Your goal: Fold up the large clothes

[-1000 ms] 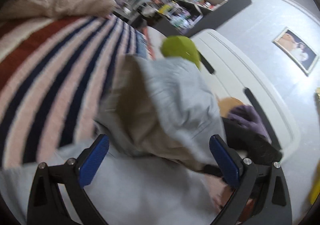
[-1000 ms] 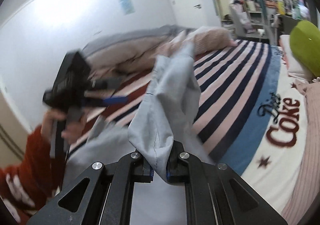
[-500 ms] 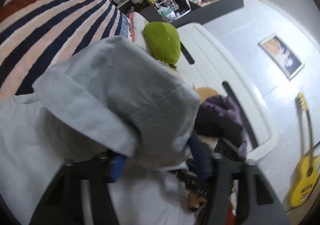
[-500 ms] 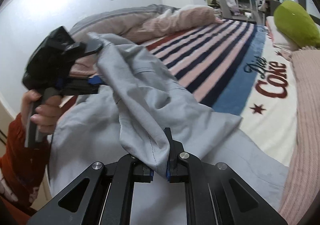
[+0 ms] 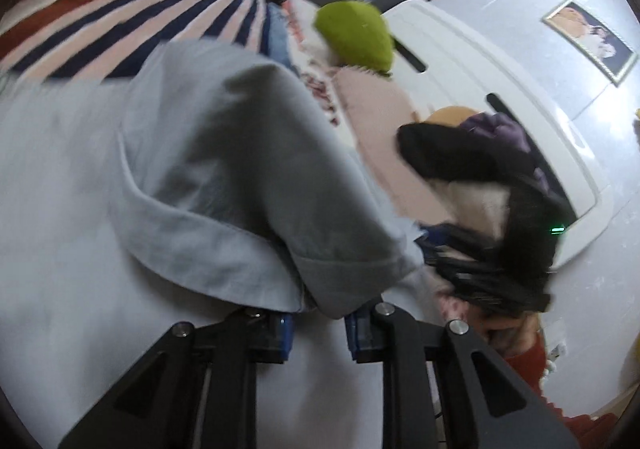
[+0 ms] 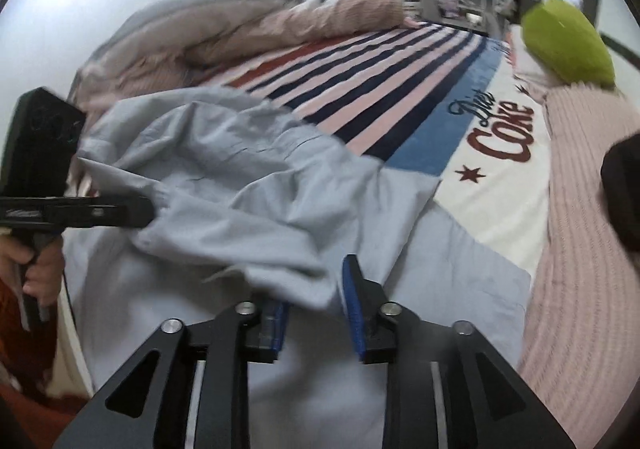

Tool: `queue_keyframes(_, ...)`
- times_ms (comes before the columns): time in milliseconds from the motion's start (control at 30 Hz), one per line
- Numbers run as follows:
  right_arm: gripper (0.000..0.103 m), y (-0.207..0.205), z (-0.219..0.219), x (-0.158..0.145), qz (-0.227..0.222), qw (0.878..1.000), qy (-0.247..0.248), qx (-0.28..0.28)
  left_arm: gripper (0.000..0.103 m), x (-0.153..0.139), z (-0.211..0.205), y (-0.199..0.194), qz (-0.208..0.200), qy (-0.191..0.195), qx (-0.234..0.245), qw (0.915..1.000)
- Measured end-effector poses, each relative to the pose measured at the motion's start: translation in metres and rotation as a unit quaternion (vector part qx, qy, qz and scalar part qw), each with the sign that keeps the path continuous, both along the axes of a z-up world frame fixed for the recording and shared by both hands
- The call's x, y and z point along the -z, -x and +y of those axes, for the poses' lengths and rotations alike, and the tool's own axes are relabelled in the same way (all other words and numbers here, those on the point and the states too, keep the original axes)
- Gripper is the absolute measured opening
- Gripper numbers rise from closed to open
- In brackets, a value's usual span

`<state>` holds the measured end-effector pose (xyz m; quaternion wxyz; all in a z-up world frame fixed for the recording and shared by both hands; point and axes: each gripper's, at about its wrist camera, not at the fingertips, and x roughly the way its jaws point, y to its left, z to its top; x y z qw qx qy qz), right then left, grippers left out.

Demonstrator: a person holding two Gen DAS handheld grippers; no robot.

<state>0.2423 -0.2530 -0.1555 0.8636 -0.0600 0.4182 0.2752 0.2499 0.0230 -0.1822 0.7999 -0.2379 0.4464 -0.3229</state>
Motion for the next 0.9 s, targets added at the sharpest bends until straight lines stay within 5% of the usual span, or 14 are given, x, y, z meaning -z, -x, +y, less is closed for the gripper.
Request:
queue_keyframes(67, 0.044, 0.015, 0.001, -0.002, 0.004, 1.000, -0.001, -0.016, 0.017, 0.011, 0.001, 0.008, 0.010, -0.001, 0.000, 0.9999)
queue_keyframes(200, 0.048, 0.034, -0.001, -0.012, 0.003, 0.999, -0.034, -0.023, 0.022, 0.008, 0.000, 0.020, 0.006, -0.011, 0.015, 0.9998)
queue_keyframes(333, 0.048, 0.036, 0.013, -0.021, -0.010, 0.999, -0.041, -0.032, 0.073, -0.012, 0.013, 0.040, -0.022, -0.018, 0.044, 0.9986)
queue_keyframes(533, 0.050, 0.032, 0.038, -0.013, -0.004, 0.998, -0.040, -0.046, 0.079, -0.037, 0.064, 0.020, -0.029, -0.035, -0.026, 0.9987)
queue_keyframes(633, 0.065, 0.026, 0.051, -0.009, -0.004, 0.998, -0.033, -0.059, 0.080, -0.040, 0.072, -0.011, -0.017, -0.032, -0.051, 0.9981)
queue_keyframes(767, 0.067, 0.018, 0.070, -0.008, -0.024, 0.998, -0.006, -0.060, 0.077, -0.033, 0.063, -0.045, -0.003, -0.022, -0.061, 0.9979)
queue_keyframes(800, 0.068, 0.016, 0.072, -0.008, -0.029, 0.998, -0.001, -0.060, 0.071, -0.028, 0.057, -0.053, -0.001, -0.033, -0.056, 0.9979)
queue_keyframes(867, 0.075, 0.012, 0.077, -0.006, -0.025, 0.998, 0.006, -0.065, 0.027, -0.016, 0.046, -0.062, 0.009, -0.052, -0.046, 0.9976)
queue_keyframes(900, 0.076, 0.010, 0.079, -0.003, -0.016, 0.998, 0.009, -0.068, 0.020, -0.009, 0.042, -0.066, 0.022, -0.054, -0.037, 0.9976)
